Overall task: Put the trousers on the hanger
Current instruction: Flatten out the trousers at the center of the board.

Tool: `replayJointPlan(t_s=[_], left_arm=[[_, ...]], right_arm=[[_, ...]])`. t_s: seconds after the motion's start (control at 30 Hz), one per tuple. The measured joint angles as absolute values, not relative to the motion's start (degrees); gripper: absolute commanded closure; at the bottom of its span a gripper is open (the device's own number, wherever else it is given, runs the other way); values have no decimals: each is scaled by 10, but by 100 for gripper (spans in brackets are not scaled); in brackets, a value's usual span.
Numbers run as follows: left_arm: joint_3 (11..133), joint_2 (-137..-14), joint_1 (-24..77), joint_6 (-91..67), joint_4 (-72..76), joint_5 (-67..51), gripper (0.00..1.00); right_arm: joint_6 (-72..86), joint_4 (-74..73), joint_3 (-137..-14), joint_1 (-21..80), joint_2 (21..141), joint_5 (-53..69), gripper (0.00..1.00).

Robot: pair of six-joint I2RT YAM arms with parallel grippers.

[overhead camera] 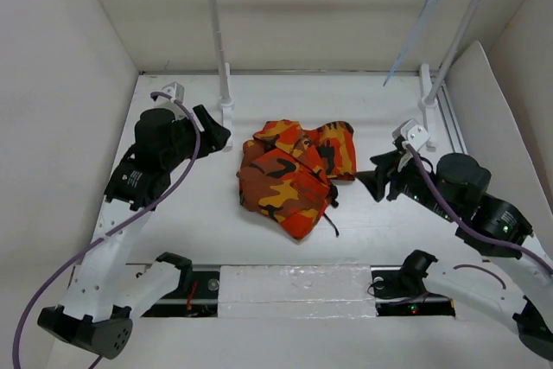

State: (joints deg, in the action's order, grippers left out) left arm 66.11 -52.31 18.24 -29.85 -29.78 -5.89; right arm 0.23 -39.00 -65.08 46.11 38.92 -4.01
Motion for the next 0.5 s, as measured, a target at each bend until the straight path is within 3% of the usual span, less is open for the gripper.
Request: replayJointPlan(t_s=[0.03,0.07,0.1,0.17,0.2,0.23,0.33,0.4,0.47,0.5], left_arm=[[661,-526,182,-298,-297,-60,45],[661,-530,182,-298,-298,-60,49],[661,-535,182,-298,-298,-60,55],[654,-542,182,-298,-292,-60,78],[647,-542,182,-298,-291,-58,96],[639,-542,182,-300,-289,-58,100],[607,-544,182,-296,-284,-53,100],[577,-548,182,-296,-280,-52,94],[535,-552,182,-299,-268,-55,58],[512,-554,182,-302,-261,-59,43]], right_arm=[[6,-391,-647,461,391,-48,80],[13,-392,-642,461,394,-55,100],[18,-394,-636,461,397,-63,100],[28,-400,-628,461,409,-77,100],[31,-404,-624,461,416,-86,100],[37,-405,-620,460,422,-95,100],[51,-405,-595,449,437,-116,100],[60,-403,-574,427,450,-116,66],[70,-394,-546,393,465,-111,31],[74,-385,-527,374,475,-104,25]])
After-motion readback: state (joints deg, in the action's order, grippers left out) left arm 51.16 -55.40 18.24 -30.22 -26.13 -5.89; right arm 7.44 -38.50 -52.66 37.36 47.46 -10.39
